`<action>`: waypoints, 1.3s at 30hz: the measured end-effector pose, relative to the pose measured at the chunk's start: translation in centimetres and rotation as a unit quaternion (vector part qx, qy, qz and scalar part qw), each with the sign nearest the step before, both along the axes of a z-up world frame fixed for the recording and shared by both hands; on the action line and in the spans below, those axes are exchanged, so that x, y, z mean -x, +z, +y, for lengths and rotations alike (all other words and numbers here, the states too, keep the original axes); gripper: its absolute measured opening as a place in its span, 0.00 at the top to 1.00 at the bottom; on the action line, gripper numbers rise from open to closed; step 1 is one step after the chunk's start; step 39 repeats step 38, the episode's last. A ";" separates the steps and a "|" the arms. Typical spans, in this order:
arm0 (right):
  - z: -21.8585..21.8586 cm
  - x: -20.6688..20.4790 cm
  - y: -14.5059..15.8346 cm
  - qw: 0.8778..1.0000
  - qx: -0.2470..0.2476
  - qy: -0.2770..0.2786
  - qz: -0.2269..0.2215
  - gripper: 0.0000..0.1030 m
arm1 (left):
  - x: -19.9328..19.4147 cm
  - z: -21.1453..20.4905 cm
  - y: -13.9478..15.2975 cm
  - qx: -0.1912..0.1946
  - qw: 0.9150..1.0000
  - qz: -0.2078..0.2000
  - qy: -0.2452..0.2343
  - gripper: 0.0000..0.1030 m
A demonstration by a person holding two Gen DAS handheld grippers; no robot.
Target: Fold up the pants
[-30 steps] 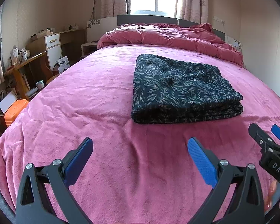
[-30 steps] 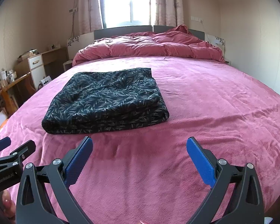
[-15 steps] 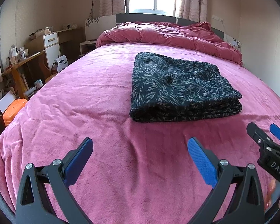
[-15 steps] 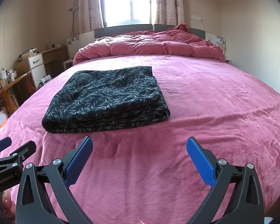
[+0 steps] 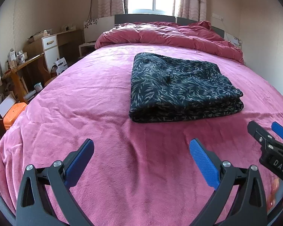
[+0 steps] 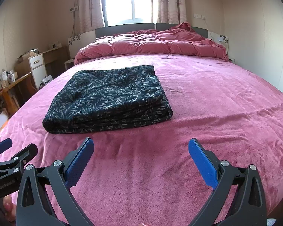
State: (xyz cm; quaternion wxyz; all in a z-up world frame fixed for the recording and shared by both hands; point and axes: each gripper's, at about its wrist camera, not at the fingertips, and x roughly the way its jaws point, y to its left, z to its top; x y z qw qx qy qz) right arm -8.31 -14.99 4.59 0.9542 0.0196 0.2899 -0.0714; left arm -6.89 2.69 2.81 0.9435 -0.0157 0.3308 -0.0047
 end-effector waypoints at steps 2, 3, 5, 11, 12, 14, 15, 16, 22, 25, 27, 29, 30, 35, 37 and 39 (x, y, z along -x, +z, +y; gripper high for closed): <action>-0.1 0.0 0.0 1.000 0.000 0.000 0.001 0.03 | 0.0 0.1 0.0 0.001 1.000 0.001 0.000 0.02; 0.0 0.0 0.0 1.000 0.000 0.000 0.001 0.03 | 0.0 0.1 0.0 0.002 1.000 0.002 0.001 0.02; -0.1 -0.1 -0.1 1.000 0.000 0.000 0.002 0.03 | -0.1 0.2 -0.1 0.004 1.000 0.004 0.001 0.02; -0.1 -0.1 -0.1 1.000 -0.002 0.000 0.003 0.03 | -0.1 0.5 -0.2 0.010 1.000 0.007 0.011 0.02; -0.1 -0.1 -0.1 1.000 -0.002 0.001 0.003 0.03 | -0.1 0.5 -0.3 0.009 1.000 0.006 0.011 0.02; -0.2 -0.1 -0.2 1.000 -0.003 0.001 0.004 0.03 | -0.2 0.5 -0.4 0.006 1.000 0.007 0.009 0.02; -0.2 -0.2 -0.2 1.000 -0.002 0.001 0.004 0.03 | -0.2 0.4 -0.4 0.006 1.000 0.007 0.009 0.02; -0.2 -0.2 -0.2 1.000 -0.002 0.001 0.004 0.03 | -0.2 0.4 -0.4 0.005 1.000 0.008 0.008 0.02; -0.2 -0.2 -0.2 1.000 -0.002 0.000 0.005 0.03 | -0.4 0.3 -0.7 0.004 1.000 0.020 0.006 0.02; -0.2 -0.1 -0.2 1.000 -0.003 0.000 0.006 0.03 | -0.5 0.3 -0.9 0.005 1.000 0.025 0.006 0.02; -0.1 -0.1 -0.4 1.000 -0.003 0.000 0.007 0.03 | -0.5 0.2 -1.0 0.004 1.000 0.028 0.005 0.02; -0.1 -0.1 -0.4 1.000 -0.004 0.001 0.009 0.03 | -0.6 0.1 -1.1 0.004 0.999 0.031 0.003 0.02; -0.2 -0.2 -0.5 1.000 -0.004 0.001 0.010 0.03 | -0.7 0.1 -1.2 0.004 0.999 0.033 0.002 0.02; -0.3 -0.5 -0.8 1.000 -0.003 -0.003 0.021 0.03 | -1.2 0.0 -1.8 0.006 0.999 0.052 0.000 0.02; -0.5 -1.1 -1.3 0.999 -0.005 -0.007 0.039 0.03 | -1.7 -0.1 -2.3 0.007 0.998 0.070 -0.004 0.02; -0.8 -1.7 -1.7 0.999 -0.009 -0.006 0.050 0.03 | -2.1 -0.2 -2.5 0.008 0.997 0.078 -0.006 0.02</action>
